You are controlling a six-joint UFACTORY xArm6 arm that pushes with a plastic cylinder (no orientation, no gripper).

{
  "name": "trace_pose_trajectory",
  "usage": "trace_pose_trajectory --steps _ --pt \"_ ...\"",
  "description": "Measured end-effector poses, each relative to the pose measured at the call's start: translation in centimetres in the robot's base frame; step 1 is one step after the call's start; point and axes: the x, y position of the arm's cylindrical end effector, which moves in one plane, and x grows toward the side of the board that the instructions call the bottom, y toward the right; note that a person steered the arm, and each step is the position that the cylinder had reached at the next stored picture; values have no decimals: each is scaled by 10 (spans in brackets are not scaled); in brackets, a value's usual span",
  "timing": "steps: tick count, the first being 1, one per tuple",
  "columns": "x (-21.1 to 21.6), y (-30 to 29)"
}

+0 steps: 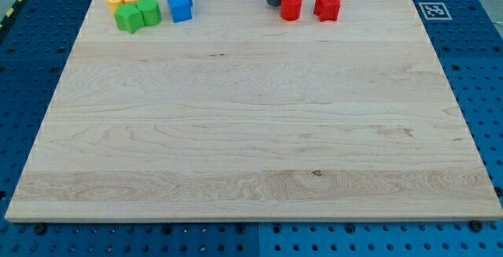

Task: Place the blue cube to the left of the red circle

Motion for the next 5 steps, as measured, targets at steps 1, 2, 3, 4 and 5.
trace_pose_trajectory --steps 1,2,3,4,5 --pt "3 3" --pt "3 -13" --pt "4 -30" --pt "-2 -67" --pt "-26 -94"
